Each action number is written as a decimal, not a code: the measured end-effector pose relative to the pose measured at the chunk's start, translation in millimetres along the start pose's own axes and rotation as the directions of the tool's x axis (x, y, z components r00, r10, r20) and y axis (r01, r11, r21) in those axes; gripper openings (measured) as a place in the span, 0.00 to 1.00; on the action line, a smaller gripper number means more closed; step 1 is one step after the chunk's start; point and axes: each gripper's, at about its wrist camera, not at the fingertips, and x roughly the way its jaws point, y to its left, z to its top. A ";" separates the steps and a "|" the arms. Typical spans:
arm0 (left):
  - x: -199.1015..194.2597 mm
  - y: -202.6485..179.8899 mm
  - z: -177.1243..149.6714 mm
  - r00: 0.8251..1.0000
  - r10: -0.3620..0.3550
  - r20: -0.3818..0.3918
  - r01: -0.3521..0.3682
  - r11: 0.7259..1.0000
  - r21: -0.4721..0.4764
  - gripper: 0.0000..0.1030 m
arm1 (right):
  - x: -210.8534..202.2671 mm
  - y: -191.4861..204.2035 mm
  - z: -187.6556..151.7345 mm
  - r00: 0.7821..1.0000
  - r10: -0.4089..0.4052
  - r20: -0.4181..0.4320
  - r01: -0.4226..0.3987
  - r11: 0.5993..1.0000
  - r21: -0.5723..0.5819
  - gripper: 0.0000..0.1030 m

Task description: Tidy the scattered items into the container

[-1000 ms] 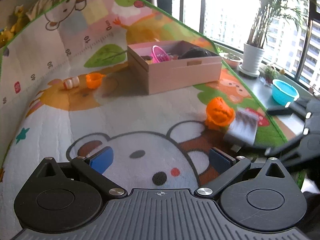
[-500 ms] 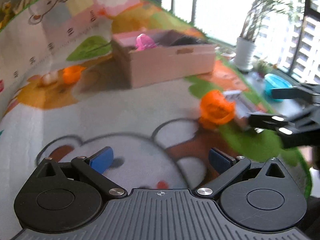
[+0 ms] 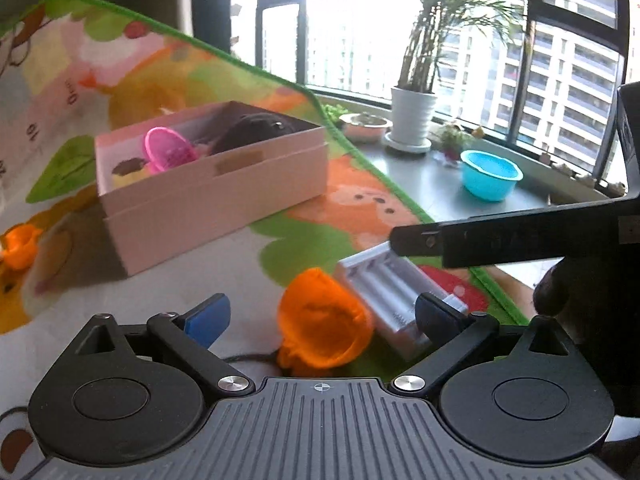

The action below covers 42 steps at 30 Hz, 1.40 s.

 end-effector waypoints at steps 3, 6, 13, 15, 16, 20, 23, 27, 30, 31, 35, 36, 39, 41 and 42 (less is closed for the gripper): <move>-1.5 2.0 -0.8 1.000 -0.016 0.001 0.016 1.000 -0.012 0.86 | -0.2 -0.9 -0.1 1.000 0.012 0.004 -0.012 1.000 0.002 0.93; -2.7 5.7 -1.1 1.000 -0.026 -0.017 0.025 0.999 -0.031 0.68 | -0.1 -1.7 1.0 1.000 0.019 0.001 -0.019 1.000 0.006 0.94; -13.8 8.1 -6.0 0.999 -0.034 -0.010 0.034 0.999 -0.030 0.49 | 2.6 -1.4 2.8 1.000 0.018 -0.013 -0.018 1.000 0.012 0.95; -20.2 10.2 -8.9 1.000 -0.008 -0.006 0.008 1.000 -0.018 0.49 | 3.5 -1.4 2.8 1.000 0.019 -0.020 -0.018 1.000 0.011 0.95; -23.4 13.1 -11.6 1.000 0.013 -0.006 -0.013 1.000 -0.017 0.51 | 4.1 -1.1 3.0 1.000 0.018 -0.024 -0.018 1.000 0.009 0.95; -32.3 34.1 -24.5 0.988 0.146 -0.043 -0.148 0.987 -0.054 0.55 | 8.1 1.6 3.4 0.998 0.028 -0.056 -0.028 0.999 -0.015 0.98; -41.9 54.3 -32.0 0.970 0.233 -0.066 -0.240 0.962 -0.129 0.74 | 4.2 9.7 1.9 0.998 0.029 -0.050 -0.032 0.997 -0.074 0.98; -53.0 72.1 -41.4 0.960 0.272 -0.070 -0.280 0.938 -0.204 0.85 | -16.1 29.4 -9.4 0.998 0.041 -0.041 -0.049 0.976 -0.212 0.98; -58.8 79.6 -44.0 0.965 0.260 -0.041 -0.261 0.930 -0.259 0.93 | -32.4 46.1 -22.9 0.992 0.090 -0.087 -0.114 0.936 -0.332 0.98; -59.0 80.7 -44.4 0.965 0.259 -0.040 -0.260 0.928 -0.267 0.93 | -38.2 51.3 -27.8 0.992 0.091 -0.088 -0.119 0.915 -0.385 0.98; -60.1 83.7 -46.3 0.970 0.240 -0.027 -0.237 0.928 -0.289 0.94 | -57.5 58.9 -36.9 0.996 0.067 -0.062 -0.089 0.864 -0.495 0.98; -60.7 84.4 -46.9 0.971 0.236 -0.025 -0.233 0.925 -0.299 0.94 | -59.2 57.7 -35.8 0.997 0.059 -0.058 -0.080 0.866 -0.493 0.98; -61.8 88.2 -48.9 0.974 0.226 -0.019 -0.219 0.919 -0.327 0.95 | -57.6 49.2 -29.9 0.997 0.045 -0.063 -0.069 0.890 -0.450 0.94; -62.4 88.5 -49.3 0.975 0.222 -0.016 -0.215 0.918 -0.332 0.95 | -51.2 45.3 -25.0 0.991 0.089 -0.104 -0.123 0.912 -0.391 0.88; -62.3 88.6 -49.3 0.975 0.222 -0.015 -0.214 0.918 -0.334 0.95 | -46.8 45.6 -24.0 0.985 0.120 -0.126 -0.158 0.918 -0.364 0.88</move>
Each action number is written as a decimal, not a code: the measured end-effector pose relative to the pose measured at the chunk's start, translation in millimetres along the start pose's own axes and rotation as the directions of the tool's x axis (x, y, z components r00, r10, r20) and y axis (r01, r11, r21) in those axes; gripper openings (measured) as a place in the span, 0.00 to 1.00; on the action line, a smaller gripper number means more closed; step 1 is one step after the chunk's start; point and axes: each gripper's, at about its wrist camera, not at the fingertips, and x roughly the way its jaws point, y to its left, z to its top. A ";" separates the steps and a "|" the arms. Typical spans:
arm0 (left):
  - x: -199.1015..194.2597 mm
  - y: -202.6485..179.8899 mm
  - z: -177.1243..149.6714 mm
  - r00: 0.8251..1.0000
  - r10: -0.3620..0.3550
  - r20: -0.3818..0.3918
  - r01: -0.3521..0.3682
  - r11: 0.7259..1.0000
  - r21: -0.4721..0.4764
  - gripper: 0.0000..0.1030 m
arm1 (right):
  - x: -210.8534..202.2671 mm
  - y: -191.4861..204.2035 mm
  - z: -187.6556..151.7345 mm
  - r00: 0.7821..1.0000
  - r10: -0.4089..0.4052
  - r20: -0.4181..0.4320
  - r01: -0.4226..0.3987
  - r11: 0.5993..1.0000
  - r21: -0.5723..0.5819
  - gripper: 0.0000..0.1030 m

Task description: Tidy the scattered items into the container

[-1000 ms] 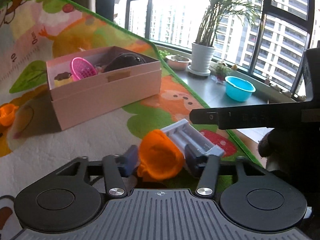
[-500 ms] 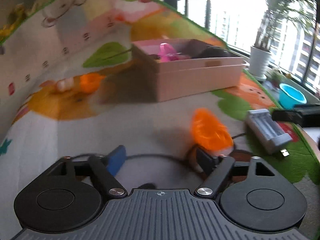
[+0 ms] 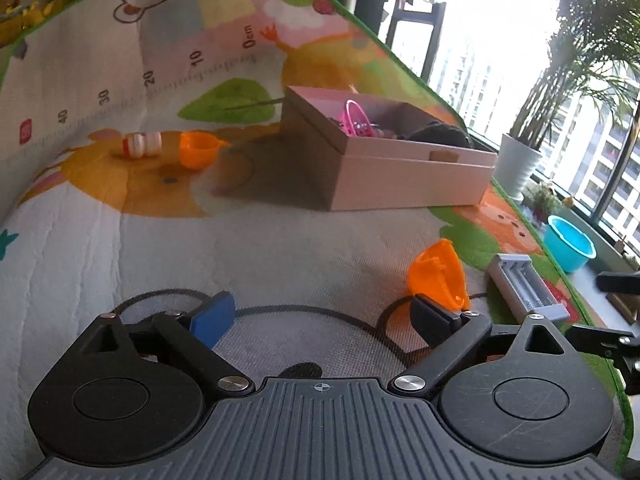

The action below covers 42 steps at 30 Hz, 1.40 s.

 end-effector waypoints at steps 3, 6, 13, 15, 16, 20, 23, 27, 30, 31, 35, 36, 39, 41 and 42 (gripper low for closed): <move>-0.2 0.1 -0.4 1.000 -0.001 0.001 0.001 1.000 -0.004 0.95 | 16.7 9.9 3.0 0.997 0.068 -0.048 -0.067 0.997 0.028 0.85; -0.3 1.7 -0.5 1.000 -0.001 0.004 0.002 1.000 -0.012 0.95 | 15.0 22.4 8.5 0.963 0.267 -0.048 -0.266 0.964 0.028 0.83; 0.6 2.4 -0.1 1.000 -0.007 0.002 0.007 1.000 -0.017 0.97 | 8.0 38.5 17.2 0.989 0.136 0.061 -0.122 0.972 -0.202 0.98; 0.7 2.7 0.0 1.000 -0.008 0.002 0.008 1.000 -0.019 0.97 | 20.4 30.8 21.5 0.995 0.096 0.036 -0.091 0.987 -0.131 0.98; 0.7 2.7 0.0 1.000 -0.009 0.002 0.009 1.000 -0.020 0.97 | 26.5 26.9 23.0 0.995 0.092 0.026 -0.089 0.991 -0.097 0.98; 0.6 2.7 0.2 1.000 -0.010 0.002 0.010 1.000 -0.020 0.98 | 49.5 22.3 26.0 0.991 0.127 -0.028 -0.129 0.988 -0.089 0.98; 0.5 2.8 0.1 1.000 -0.011 0.002 0.011 1.000 -0.022 0.98 | 55.0 26.8 25.0 0.986 0.157 -0.052 -0.163 0.978 -0.134 0.98; 0.0 2.6 -0.4 1.000 -0.016 0.002 0.016 1.000 -0.025 0.98 | 55.3 35.9 23.9 0.989 0.136 -0.064 -0.145 0.974 -0.175 0.90; -0.4 2.5 -0.4 1.000 -0.016 0.002 0.016 1.000 -0.025 0.98 | 51.2 34.5 22.4 0.993 0.105 -0.057 -0.114 0.979 -0.170 0.90; -0.6 2.5 -0.5 1.000 -0.016 0.002 0.016 1.000 -0.025 0.98 | 48.5 32.9 21.2 0.995 0.085 -0.051 -0.093 0.981 -0.170 0.90; -0.9 3.9 -0.2 1.000 -0.022 0.005 0.023 0.999 -0.032 0.98 | 35.5 20.6 10.2 0.999 0.024 -0.038 -0.029 0.989 -0.144 0.90; -0.8 4.0 -0.1 1.000 -0.023 0.005 0.023 0.999 -0.033 0.98 | 33.0 16.6 6.4 0.999 0.024 -0.035 -0.028 0.992 -0.123 0.90; -1.2 1.9 0.8 1.000 -0.022 0.004 0.022 1.000 -0.017 0.98 | 28.4 9.7 -2.8 1.000 0.024 -0.003 -0.024 0.996 -0.086 0.90; -3.4 -3.8 1.9 0.999 -0.050 0.008 0.050 0.999 0.014 0.98 | 29.9 9.1 -4.4 1.000 0.020 0.013 -0.019 0.997 -0.076 0.90; -4.6 -7.5 2.7 0.997 -0.075 0.008 0.075 0.997 0.023 0.98 | 30.9 8.3 -3.8 1.000 0.022 0.015 -0.020 0.997 -0.070 0.90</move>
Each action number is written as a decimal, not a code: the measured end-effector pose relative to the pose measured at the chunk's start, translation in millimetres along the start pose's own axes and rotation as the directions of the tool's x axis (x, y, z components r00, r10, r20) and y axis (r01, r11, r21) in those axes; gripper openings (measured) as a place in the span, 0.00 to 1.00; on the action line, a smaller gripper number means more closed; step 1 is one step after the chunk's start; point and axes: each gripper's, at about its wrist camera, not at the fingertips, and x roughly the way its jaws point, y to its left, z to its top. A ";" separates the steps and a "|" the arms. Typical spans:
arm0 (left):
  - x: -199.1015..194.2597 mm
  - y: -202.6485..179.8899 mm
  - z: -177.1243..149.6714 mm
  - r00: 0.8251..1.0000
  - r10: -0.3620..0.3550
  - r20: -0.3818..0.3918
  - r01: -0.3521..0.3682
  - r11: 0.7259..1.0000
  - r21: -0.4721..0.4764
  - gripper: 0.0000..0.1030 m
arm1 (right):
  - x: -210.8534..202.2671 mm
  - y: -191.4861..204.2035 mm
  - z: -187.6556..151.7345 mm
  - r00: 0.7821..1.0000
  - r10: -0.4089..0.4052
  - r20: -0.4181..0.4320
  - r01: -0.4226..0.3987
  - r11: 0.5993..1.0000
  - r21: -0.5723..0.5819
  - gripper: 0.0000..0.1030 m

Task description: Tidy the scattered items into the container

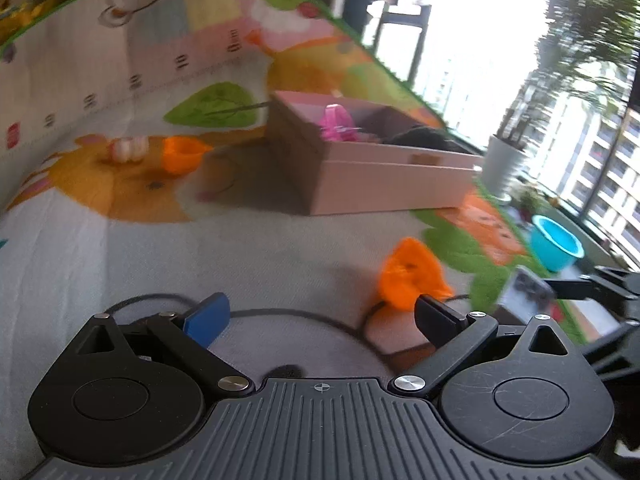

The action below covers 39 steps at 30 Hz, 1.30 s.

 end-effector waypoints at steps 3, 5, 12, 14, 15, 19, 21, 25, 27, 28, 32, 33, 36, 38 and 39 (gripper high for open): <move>0.2 -17.4 4.7 0.998 -0.070 -0.007 0.070 0.996 0.048 0.98 | 1.2 -5.6 0.3 1.000 0.017 0.000 -0.017 0.999 0.036 0.90; 5.1 -33.1 8.5 0.998 -0.068 -0.015 0.069 0.991 0.112 0.98 | 1.3 -6.1 -0.1 1.000 0.019 0.003 -0.019 0.999 0.042 0.90; 35.0 -69.5 16.0 0.999 0.031 -0.022 -0.023 0.959 0.283 0.98 | 1.3 -6.1 -0.9 1.000 0.019 0.008 -0.020 0.999 0.047 0.90; 38.2 -68.5 16.8 0.999 0.032 -0.028 -0.023 0.963 0.268 0.97 | 1.3 -6.4 -0.9 1.000 0.020 0.009 -0.021 0.999 0.048 0.90; 39.0 -67.1 17.0 0.999 0.031 -0.030 -0.023 0.965 0.260 0.97 | 1.1 -6.7 -0.9 1.000 0.021 0.009 -0.021 0.999 0.048 0.90; 43.6 -65.0 15.6 0.998 0.029 -0.053 -0.015 0.967 0.255 0.72 | 1.1 -6.8 -0.7 1.000 0.022 0.009 -0.022 0.998 0.050 0.90; 46.9 -64.1 14.4 0.998 0.027 -0.061 -0.011 0.967 0.253 0.72 | 0.9 -6.8 -0.8 1.000 0.021 0.010 -0.022 0.998 0.052 0.90; 47.8 -64.2 11.9 0.998 0.025 -0.061 -0.009 0.967 0.254 0.69 | 1.0 -7.2 -0.8 1.000 0.021 0.010 -0.022 0.998 0.056 0.90; 46.6 -64.0 11.7 0.998 0.021 -0.053 -0.007 0.967 0.253 0.68 | 1.2 -7.2 -0.7 1.000 0.021 0.010 -0.022 0.998 0.056 0.90; 46.2 -64.1 11.8 0.999 0.020 -0.047 -0.007 0.967 0.255 0.66 | 1.2 -7.2 -0.8 1.000 0.021 0.010 -0.021 0.998 0.056 0.90; 43.8 -66.0 11.1 0.999 0.011 -0.043 0.001 0.965 0.262 0.57 | 2.2 -5.6 -0.3 1.000 0.012 0.003 -0.013 0.999 0.049 0.91; 43.3 -66.6 10.6 0.999 0.007 -0.044 0.004 0.964 0.264 0.57 | 2.5 -5.2 -0.3 1.000 0.010 0.001 -0.010 0.999 0.047 0.92; 39.1 -67.3 7.9 0.999 -0.002 -0.047 0.014 0.966 0.259 0.57 | 2.9 -4.5 -0.4 1.000 0.006 0.000 -0.006 0.999 0.043 0.92; 33.6 -66.8 5.1 0.999 -0.005 -0.046 0.016 0.969 0.248 0.57 | 2.3 -4.2 -0.9 1.000 -0.001 0.004 0.000 0.999 0.042 0.90; 29.8 -66.2 3.2 0.999 -0.006 -0.047 0.017 0.970 0.242 0.57 | 2.0 -3.9 -1.0 1.000 -0.005 0.004 0.005 0.999 0.040 0.90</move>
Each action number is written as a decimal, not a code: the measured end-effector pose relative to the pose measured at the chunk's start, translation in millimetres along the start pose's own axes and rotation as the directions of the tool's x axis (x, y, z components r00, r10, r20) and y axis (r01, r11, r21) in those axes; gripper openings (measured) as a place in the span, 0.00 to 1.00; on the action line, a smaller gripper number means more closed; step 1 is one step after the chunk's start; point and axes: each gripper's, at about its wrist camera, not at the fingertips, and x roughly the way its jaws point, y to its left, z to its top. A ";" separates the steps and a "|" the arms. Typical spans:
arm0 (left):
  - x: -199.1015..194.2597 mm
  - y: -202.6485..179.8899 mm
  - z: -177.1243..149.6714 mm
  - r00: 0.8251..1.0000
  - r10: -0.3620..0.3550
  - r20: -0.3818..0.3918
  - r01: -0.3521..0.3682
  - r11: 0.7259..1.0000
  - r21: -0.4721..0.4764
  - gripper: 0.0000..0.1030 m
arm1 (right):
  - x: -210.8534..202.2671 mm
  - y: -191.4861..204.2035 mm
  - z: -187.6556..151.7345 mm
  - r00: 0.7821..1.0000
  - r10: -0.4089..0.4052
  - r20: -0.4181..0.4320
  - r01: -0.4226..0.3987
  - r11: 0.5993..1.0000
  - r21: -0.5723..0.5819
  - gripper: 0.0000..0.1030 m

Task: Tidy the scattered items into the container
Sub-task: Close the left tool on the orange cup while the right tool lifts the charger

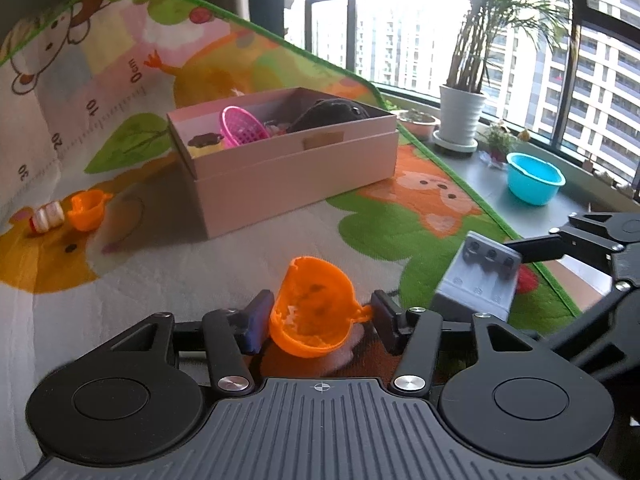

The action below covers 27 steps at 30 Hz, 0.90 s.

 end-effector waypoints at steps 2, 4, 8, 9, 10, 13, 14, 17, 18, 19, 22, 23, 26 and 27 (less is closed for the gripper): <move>-8.7 0.9 -4.6 1.000 0.001 -0.001 -0.001 1.000 -0.008 0.57 | -0.4 2.2 0.4 1.000 -0.014 -0.001 0.014 1.000 -0.011 0.90; -19.6 2.0 -9.5 1.000 0.010 0.002 -0.010 1.000 -0.010 0.57 | -1.7 5.0 1.0 0.999 -0.032 -0.005 0.032 0.999 -0.025 0.90; -43.0 6.4 -17.3 0.999 0.034 0.019 -0.034 0.999 -0.017 0.57 | -11.1 6.3 6.5 0.999 -0.034 -0.018 0.033 0.999 -0.016 0.90; -48.0 7.7 -18.5 0.999 0.038 0.024 -0.038 0.999 -0.020 0.57 | -15.6 6.8 7.9 0.999 -0.032 -0.011 0.031 0.999 -0.018 0.90; -53.0 9.1 -19.6 0.999 0.042 0.030 -0.041 0.999 -0.025 0.57 | -21.0 8.5 9.6 0.999 -0.034 -0.001 0.034 0.999 -0.026 0.89; -64.1 10.1 -21.3 0.998 0.048 0.045 -0.047 0.998 -0.035 0.57 | -39.7 14.4 14.9 0.999 -0.043 0.034 0.044 0.998 -0.048 0.90; -67.1 9.8 -21.0 0.998 0.048 0.051 -0.046 0.998 -0.037 0.57 | -46.4 16.8 16.4 0.998 -0.042 0.044 0.044 0.998 -0.055 0.90; -76.0 4.9 -19.6 0.996 0.042 0.078 -0.040 0.999 -0.029 0.57 | -64.9 25.1 19.6 0.996 -0.041 0.079 0.048 0.995 -0.082 0.90; -79.0 2.5 -19.0 0.995 0.039 0.088 -0.037 0.999 -0.023 0.57 | -69.9 27.4 20.9 0.995 -0.043 0.089 0.051 0.995 -0.090 0.90; -82.0 0.1 -18.5 0.995 0.035 0.096 -0.034 0.999 -0.017 0.57 | -74.7 29.5 22.4 0.994 -0.045 0.099 0.054 0.994 -0.097 0.90; -89.2 -6.4 -16.2 0.993 0.030 0.116 -0.031 1.000 0.004 0.57 | -84.7 32.7 27.3 0.993 -0.045 0.113 0.058 0.992 -0.110 0.89; -91.5 -8.1 -15.5 0.992 0.030 0.123 -0.031 0.999 0.010 0.57 | -87.0 33.2 28.4 0.992 -0.048 0.117 0.061 0.992 -0.114 0.90; -95.4 -9.9 -13.8 0.990 0.033 0.136 -0.036 0.999 0.015 0.57 | -89.3 32.8 29.9 0.991 -0.055 0.118 0.068 0.991 -0.113 0.90; -95.8 -10.0 -13.3 0.990 0.036 0.137 -0.039 0.999 0.016 0.57 | -88.9 32.2 29.9 0.992 -0.054 0.115 0.067 0.992 -0.111 0.90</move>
